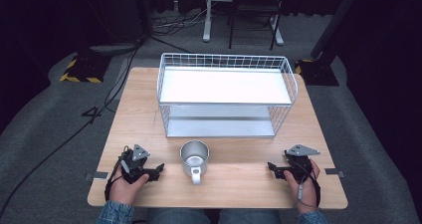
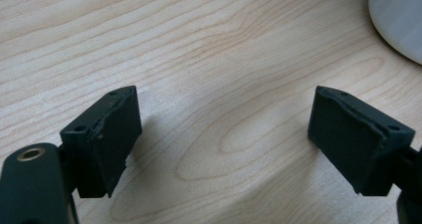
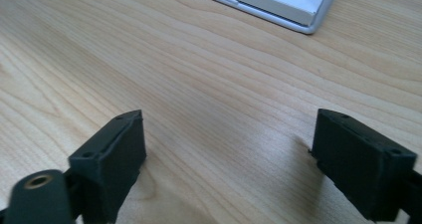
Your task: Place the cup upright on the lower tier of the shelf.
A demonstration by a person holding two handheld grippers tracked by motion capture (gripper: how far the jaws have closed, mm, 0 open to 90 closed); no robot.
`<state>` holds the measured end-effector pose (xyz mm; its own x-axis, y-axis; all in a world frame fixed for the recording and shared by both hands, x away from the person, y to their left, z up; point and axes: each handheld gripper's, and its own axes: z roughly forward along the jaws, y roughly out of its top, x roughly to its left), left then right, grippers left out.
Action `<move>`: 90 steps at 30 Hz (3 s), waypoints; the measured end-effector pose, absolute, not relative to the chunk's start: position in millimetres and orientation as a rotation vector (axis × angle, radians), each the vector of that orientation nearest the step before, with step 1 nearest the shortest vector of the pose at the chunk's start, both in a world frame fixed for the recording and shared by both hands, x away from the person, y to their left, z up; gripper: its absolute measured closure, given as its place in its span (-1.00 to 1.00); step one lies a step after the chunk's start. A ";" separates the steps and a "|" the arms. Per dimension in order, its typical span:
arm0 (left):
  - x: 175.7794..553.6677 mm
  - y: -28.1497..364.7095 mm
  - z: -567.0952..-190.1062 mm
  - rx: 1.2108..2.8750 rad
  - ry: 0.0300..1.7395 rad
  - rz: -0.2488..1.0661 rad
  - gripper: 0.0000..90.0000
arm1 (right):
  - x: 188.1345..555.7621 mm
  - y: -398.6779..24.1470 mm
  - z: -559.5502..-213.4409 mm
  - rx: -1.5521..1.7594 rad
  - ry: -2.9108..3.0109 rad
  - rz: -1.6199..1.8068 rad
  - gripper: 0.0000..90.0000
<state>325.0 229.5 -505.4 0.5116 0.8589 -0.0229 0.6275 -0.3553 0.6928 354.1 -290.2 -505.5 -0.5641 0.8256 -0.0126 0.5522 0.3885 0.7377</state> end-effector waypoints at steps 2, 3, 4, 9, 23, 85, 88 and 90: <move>324.2 229.2 -505.6 2.092 1.214 0.458 -0.68 | 353.8 -290.1 -505.4 1.185 2.275 0.995 -0.66; 324.2 229.2 -505.6 2.092 1.214 0.458 -0.66 | 353.8 -290.1 -505.4 1.185 2.275 0.995 -0.66; 323.2 230.2 -505.0 2.073 1.220 0.436 -0.66 | 354.0 -290.3 -505.4 1.186 2.276 0.996 -0.66; 319.3 232.2 -498.3 2.022 1.179 0.451 -0.65 | 354.0 -290.3 -505.4 1.187 2.276 0.998 -0.66; 304.1 224.6 -484.5 1.931 0.958 0.514 -0.66 | 354.0 -290.3 -505.4 1.186 2.278 0.999 -0.66; 334.1 128.0 -499.3 1.964 0.727 0.308 -0.89 | 350.8 -288.0 -505.1 1.146 2.273 0.988 -0.65; 336.7 125.7 -499.3 1.977 0.724 0.302 -0.88 | 349.6 -288.4 -505.3 1.147 2.272 0.992 -0.65; 337.1 124.9 -499.4 1.980 0.723 0.302 -0.87 | 348.6 -288.7 -505.1 1.145 2.273 0.990 -0.65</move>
